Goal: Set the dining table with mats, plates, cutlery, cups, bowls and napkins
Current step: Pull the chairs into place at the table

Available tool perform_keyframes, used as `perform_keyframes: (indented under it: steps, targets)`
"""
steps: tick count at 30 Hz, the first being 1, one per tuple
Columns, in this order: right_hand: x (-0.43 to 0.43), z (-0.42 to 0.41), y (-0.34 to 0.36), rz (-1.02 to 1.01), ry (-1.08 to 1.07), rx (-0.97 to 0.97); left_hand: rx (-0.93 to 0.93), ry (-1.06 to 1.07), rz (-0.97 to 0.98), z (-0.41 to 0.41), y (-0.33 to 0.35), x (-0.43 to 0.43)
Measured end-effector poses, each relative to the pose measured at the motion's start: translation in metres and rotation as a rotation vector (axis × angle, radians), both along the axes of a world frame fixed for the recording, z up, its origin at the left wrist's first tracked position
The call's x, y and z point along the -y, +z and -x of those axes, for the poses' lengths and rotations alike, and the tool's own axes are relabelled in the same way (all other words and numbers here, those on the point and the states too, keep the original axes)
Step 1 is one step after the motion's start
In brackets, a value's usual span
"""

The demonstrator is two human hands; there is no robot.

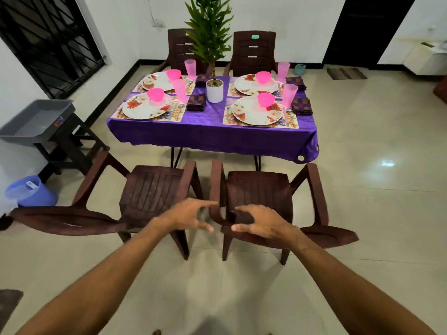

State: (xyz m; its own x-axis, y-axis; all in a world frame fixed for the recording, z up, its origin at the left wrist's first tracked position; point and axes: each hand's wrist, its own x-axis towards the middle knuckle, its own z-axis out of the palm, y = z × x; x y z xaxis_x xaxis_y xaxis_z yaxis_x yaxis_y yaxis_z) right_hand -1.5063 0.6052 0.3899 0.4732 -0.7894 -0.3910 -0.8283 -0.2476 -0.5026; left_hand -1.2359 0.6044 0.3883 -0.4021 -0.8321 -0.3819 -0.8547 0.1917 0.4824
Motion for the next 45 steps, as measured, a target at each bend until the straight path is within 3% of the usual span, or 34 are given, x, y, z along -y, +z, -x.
perform_keyframes:
  steps: [4,7,10,13,16,21,26,32,45]
  targets:
    - [-0.001,-0.118,-0.015,0.17,-0.039,0.078,0.066,0.127,-0.001,-0.148,0.013,0.015]
    - [-0.015,-0.212,-0.03,0.13,-0.041,0.111,0.133,0.167,-0.061,-0.247,0.015,0.011]
    - [-0.034,-0.293,-0.035,0.073,0.004,0.073,0.053,0.163,-0.219,-0.317,0.019,-0.01]
    - [-0.042,-0.349,-0.034,0.11,0.061,0.005,0.087,0.059,-0.334,-0.366,0.003,-0.023]
    - [-0.049,-0.393,-0.041,0.128,0.138,-0.09,0.285,-0.068,-0.28,-0.4,-0.031,-0.034]
    - [-0.053,-0.418,-0.063,0.19,0.073,-0.176,0.275,-0.11,0.102,-0.409,-0.064,-0.046]
    - [-0.048,-0.411,-0.068,0.239,0.015,-0.178,0.34,-0.147,0.156,-0.4,-0.074,-0.04]
    - [-0.035,-0.387,-0.075,0.256,-0.068,-0.14,0.293,-0.165,0.198,-0.372,-0.077,-0.026]
    - [-0.04,-0.383,-0.074,0.26,-0.015,-0.114,0.267,-0.099,0.17,-0.371,-0.088,-0.045]
